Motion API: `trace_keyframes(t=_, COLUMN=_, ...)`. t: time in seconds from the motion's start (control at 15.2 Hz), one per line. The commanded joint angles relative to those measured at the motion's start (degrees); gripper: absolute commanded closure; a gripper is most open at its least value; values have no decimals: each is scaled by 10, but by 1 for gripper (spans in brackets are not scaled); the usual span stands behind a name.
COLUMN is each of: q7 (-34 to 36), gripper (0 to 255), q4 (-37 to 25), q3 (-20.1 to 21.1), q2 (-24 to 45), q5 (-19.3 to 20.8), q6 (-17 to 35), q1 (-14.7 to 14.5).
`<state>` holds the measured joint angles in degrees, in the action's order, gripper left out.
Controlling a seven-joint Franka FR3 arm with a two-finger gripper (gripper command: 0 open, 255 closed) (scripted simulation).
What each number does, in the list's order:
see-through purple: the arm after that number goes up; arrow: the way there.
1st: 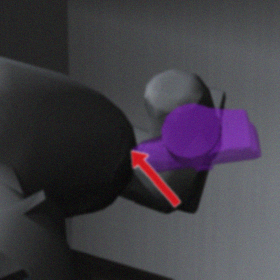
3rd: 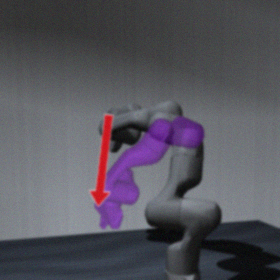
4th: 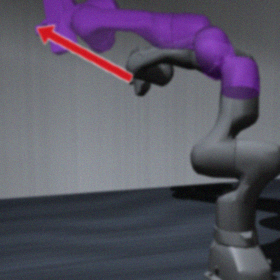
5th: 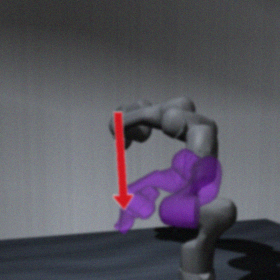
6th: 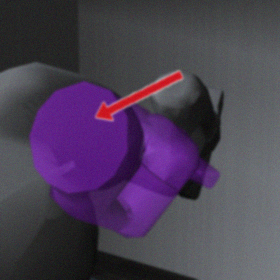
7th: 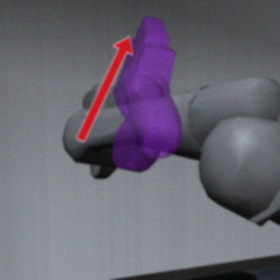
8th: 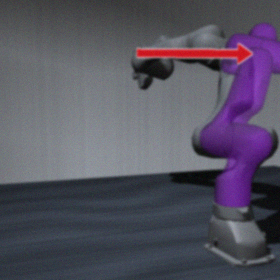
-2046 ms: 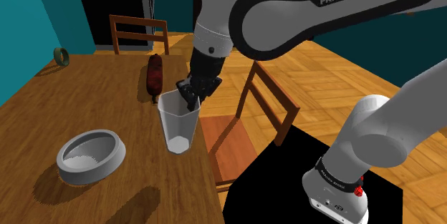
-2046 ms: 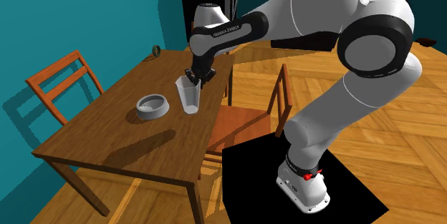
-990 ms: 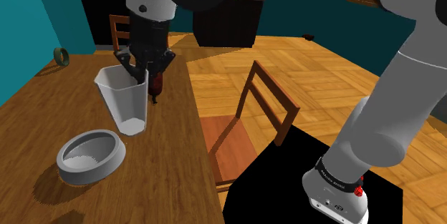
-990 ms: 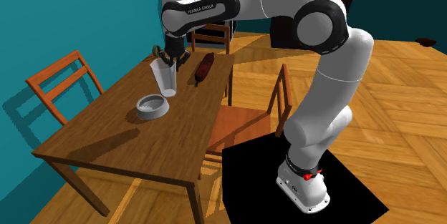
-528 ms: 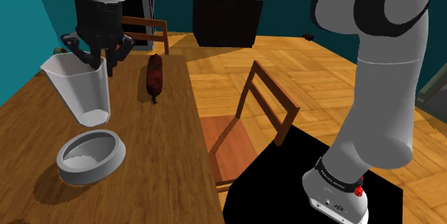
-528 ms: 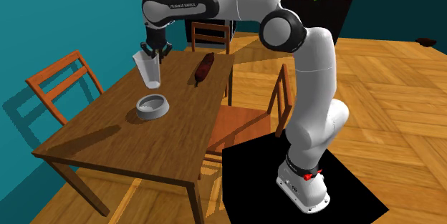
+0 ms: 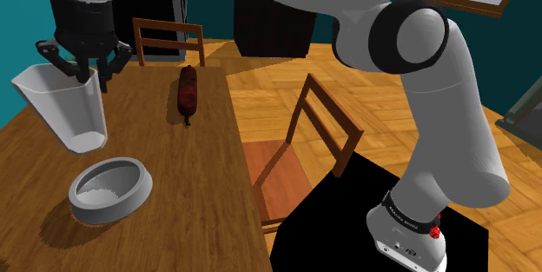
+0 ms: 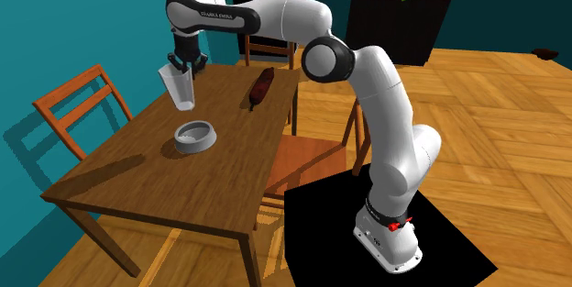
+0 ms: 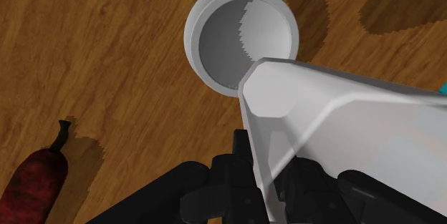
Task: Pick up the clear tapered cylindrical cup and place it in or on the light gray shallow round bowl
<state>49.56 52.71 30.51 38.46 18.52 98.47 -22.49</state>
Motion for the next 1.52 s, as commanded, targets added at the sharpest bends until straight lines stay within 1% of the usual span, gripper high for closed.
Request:
trace_keyframes(t=0.0, q7=1, gripper=255, q4=24, q3=1, q2=-5, q5=-1, q6=19, q1=7)
trace_keyframes(t=0.33, q7=6, gripper=255, q4=86, q3=3, q2=-17, q5=-4, q6=66, q1=23)
trace_keyframes(t=0.79, q7=13, gripper=255, q4=151, q3=2, q2=-23, q5=-3, q6=124, q1=37)
trace_keyframes(t=1.25, q7=19, gripper=255, q4=204, q3=-1, q2=-18, q5=2, q6=178, q1=45)
trace_keyframes(t=1.45, q7=19, gripper=255, q4=204, q3=-1, q2=-18, q5=2, q6=178, q1=45)
